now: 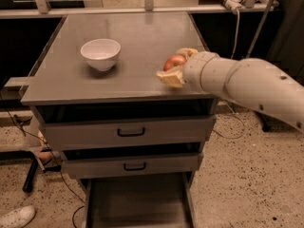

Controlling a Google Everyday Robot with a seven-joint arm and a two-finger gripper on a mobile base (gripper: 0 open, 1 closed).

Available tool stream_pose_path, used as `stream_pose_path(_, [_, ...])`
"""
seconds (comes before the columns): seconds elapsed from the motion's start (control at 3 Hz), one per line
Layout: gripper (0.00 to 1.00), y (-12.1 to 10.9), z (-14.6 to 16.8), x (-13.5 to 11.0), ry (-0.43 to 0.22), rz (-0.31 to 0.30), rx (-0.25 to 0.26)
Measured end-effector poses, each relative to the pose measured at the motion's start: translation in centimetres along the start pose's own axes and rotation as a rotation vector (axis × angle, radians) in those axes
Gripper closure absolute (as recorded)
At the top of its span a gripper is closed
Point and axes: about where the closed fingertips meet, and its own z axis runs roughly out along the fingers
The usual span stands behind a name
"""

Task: Pick apple from bottom drawer and place on counter

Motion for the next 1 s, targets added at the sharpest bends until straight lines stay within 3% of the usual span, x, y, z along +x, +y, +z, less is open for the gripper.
stream_pose_path(1.0, [1.0, -0.4, 7.3, 0.6, 0.093, 0.081, -0.211])
